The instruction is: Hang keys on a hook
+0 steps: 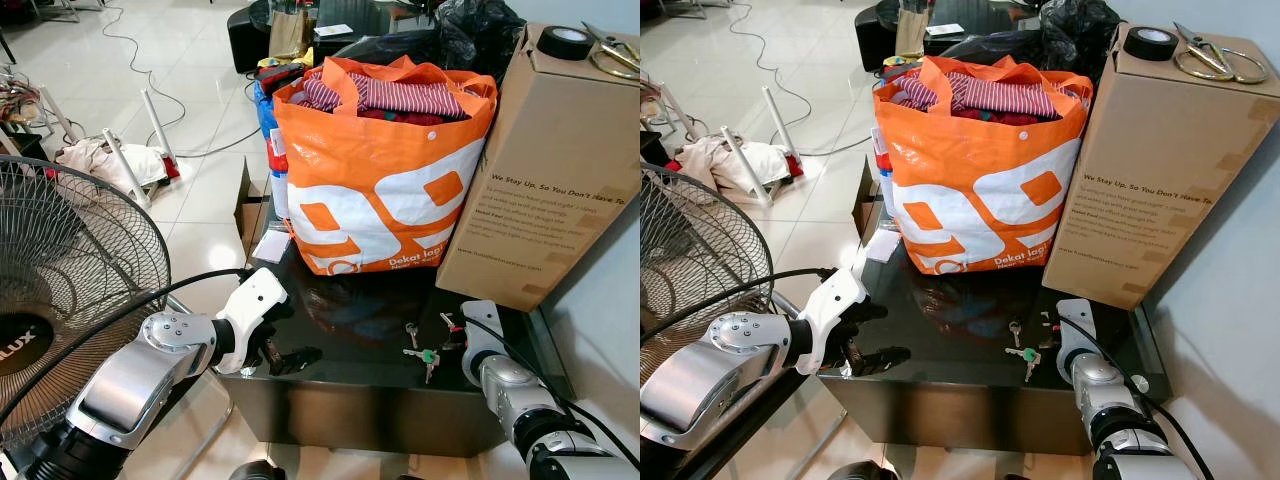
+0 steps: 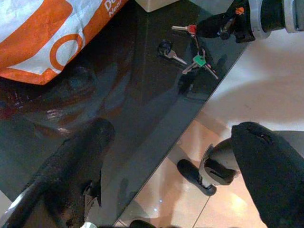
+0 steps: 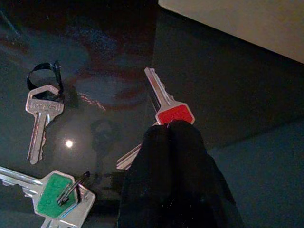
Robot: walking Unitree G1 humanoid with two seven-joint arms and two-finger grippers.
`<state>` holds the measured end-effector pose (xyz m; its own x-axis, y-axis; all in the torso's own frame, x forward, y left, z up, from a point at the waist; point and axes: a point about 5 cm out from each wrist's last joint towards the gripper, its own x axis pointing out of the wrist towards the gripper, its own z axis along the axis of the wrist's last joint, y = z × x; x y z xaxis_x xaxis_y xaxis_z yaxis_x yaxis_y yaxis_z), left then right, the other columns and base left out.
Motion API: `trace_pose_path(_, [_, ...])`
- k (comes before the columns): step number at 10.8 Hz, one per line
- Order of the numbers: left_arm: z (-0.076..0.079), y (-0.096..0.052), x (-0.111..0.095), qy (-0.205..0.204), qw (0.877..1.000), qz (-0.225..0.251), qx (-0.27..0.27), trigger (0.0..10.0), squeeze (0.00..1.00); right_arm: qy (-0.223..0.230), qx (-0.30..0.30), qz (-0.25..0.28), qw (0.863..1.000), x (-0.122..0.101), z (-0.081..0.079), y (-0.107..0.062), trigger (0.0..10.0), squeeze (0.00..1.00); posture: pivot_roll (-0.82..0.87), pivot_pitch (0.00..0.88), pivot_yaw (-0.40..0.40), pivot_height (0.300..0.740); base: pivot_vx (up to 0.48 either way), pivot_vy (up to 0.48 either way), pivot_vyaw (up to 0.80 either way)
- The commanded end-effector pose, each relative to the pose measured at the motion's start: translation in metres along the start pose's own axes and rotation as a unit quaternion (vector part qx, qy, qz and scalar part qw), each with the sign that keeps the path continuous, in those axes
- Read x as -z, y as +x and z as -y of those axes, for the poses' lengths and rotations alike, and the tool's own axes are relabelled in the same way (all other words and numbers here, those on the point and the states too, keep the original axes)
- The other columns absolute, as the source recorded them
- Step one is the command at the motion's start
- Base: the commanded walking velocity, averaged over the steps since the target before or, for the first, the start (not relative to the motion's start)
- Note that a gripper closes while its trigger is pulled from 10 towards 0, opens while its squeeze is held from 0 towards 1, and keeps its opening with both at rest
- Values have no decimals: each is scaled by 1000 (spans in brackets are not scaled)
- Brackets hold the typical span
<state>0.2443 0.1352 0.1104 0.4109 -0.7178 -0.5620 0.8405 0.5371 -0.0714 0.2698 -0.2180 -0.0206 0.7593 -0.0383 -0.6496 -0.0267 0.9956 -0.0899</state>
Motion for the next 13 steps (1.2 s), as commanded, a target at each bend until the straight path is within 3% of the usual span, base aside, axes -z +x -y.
trace_pose_path(1, [0,-3,-3,9,1000,1,-4,10000,0,1,7,4,1000,-2,4,0,0,0,6,0,33,740,0,0,0])
trace_pose_path(6, [-2,-4,-3,11,1000,-1,-5,10000,0,6,11,5,1000,-1,4,0,0,0,8,0,41,740,0,0,0])
trace_pose_path(8, [-4,-4,-4,13,1000,1,-11,10000,0,62,-18,51,997,-10,4,-2,0,0,4,0,39,740,0,0,0])
trace_pose_path(10, [-10,-4,-7,13,999,23,-44,10000,0,88,-28,77,993,-8,7,-8,0,0,-9,0,35,740,0,0,0])
trace_pose_path(11, [-16,-4,-10,16,996,41,-76,10000,0,97,-34,104,989,-9,6,-16,0,0,-20,0,38,740,0,0,0])
trace_pose_path(13, [-24,-4,-22,44,984,99,-145,10000,0,113,-55,176,976,-26,-6,-47,0,0,-40,0,56,740,0,0,0])
